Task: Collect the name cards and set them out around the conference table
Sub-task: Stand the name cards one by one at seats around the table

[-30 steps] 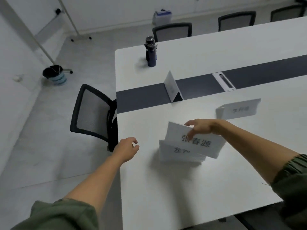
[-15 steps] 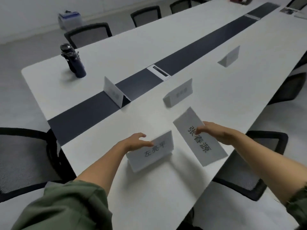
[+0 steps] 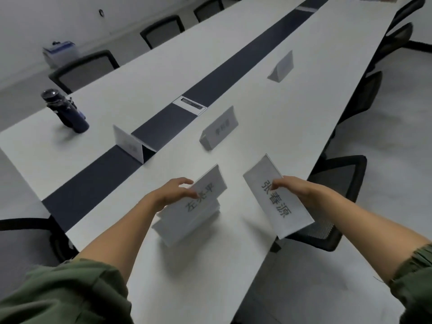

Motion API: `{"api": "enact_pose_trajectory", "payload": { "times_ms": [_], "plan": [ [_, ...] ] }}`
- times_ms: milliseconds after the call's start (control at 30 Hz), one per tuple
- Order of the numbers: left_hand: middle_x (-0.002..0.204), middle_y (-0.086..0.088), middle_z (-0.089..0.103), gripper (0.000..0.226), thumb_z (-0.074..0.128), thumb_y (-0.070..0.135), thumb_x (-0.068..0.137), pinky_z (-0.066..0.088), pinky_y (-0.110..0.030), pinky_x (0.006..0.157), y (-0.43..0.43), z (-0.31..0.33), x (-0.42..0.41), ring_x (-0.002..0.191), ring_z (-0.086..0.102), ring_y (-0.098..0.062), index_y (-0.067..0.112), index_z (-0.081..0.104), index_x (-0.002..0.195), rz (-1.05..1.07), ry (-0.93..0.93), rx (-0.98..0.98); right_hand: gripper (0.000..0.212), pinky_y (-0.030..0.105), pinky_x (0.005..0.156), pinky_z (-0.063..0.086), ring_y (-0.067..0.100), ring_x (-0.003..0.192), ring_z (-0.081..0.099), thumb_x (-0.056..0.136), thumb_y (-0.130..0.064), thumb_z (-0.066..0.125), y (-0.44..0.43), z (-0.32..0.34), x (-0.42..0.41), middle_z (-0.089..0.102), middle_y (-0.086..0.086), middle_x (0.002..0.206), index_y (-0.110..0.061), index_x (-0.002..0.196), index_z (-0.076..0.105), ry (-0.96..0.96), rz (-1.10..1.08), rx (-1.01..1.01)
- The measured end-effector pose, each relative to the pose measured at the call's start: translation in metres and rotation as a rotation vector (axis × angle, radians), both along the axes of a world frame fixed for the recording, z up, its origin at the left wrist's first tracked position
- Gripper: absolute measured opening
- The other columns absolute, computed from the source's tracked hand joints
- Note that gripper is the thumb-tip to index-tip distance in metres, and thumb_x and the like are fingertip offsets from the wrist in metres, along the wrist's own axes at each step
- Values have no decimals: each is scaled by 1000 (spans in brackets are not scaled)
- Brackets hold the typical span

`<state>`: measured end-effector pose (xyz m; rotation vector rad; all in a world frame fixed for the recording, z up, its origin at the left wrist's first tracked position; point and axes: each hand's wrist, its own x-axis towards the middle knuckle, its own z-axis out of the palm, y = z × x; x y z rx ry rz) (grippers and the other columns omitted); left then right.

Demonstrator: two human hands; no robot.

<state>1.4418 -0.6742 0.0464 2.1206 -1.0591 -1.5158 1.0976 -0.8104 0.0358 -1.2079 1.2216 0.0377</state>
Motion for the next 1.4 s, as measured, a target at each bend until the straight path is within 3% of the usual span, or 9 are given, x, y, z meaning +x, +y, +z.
{"api": "enact_pose_trajectory", "payload": {
  "times_ms": [100, 167, 333, 533, 633, 767, 967, 1167, 1400],
  "plan": [
    [105, -6, 70, 58, 76, 32, 72, 56, -37, 74, -20, 30, -33, 89, 70, -23, 31, 53, 125, -49, -29, -73, 23, 37, 67, 55, 25, 77, 73, 88, -28, 59, -6, 23, -27, 74, 8, 88, -15, 106, 61, -26, -39, -54],
    [102, -6, 71, 55, 76, 34, 69, 55, -36, 71, -35, 48, -78, 88, 70, -24, 31, 55, 120, -66, -15, -121, 24, 37, 66, 56, 26, 76, 73, 89, -27, 58, -10, 42, -66, 74, 9, 88, -13, 108, 60, -47, -60, -81],
    [99, -7, 71, 34, 73, 28, 77, 52, -33, 65, -69, 69, -200, 88, 69, -23, 27, 59, 109, -100, 20, -235, 25, 45, 78, 57, 32, 84, 71, 88, -27, 59, -19, 73, -179, 73, 13, 94, -13, 108, 62, -48, -98, -153],
    [97, -7, 71, 41, 70, 35, 70, 57, -35, 73, -116, 78, -359, 86, 70, -23, 22, 59, 108, -212, 67, -277, 25, 39, 71, 57, 30, 76, 71, 86, -27, 60, -32, 85, -345, 74, 13, 91, -12, 106, 62, 29, -211, -217],
    [96, -7, 72, 44, 69, 35, 67, 56, -31, 69, -140, 83, -406, 83, 70, -21, 21, 59, 108, -270, 78, -274, 29, 46, 81, 55, 33, 82, 71, 84, -28, 59, -43, 83, -398, 74, 15, 93, -10, 108, 63, 36, -267, -224],
    [95, -6, 72, 22, 69, 28, 81, 54, -27, 62, -195, 83, -458, 80, 71, -19, 24, 63, 101, -355, 66, -300, 36, 52, 93, 50, 38, 89, 69, 80, -29, 61, -72, 74, -456, 73, 19, 100, -9, 111, 63, 45, -362, -235],
    [88, -2, 74, 30, 69, 38, 66, 57, -37, 77, -311, 69, -530, 79, 72, -20, 23, 66, 92, -451, 69, -313, 49, 53, 91, 51, 35, 84, 70, 62, -37, 66, -162, 57, -520, 75, 17, 94, -13, 106, 63, 33, -438, -221],
    [98, -7, 72, 42, 68, 39, 66, 55, -39, 80, -449, 74, -596, 87, 71, -24, 19, 66, 102, -538, 70, -293, 31, 49, 84, 51, 35, 80, 69, 79, -29, 63, -285, 62, -585, 74, 16, 88, -12, 104, 64, 71, -537, -227],
    [100, -7, 70, 40, 72, 35, 70, 55, -34, 75, -585, 83, -676, 86, 70, -22, 19, 64, 105, -549, 77, -289, 24, 45, 79, 51, 34, 77, 69, 80, -27, 63, -401, 66, -668, 74, 14, 85, -13, 100, 63, 74, -589, -229]
  ]
}}
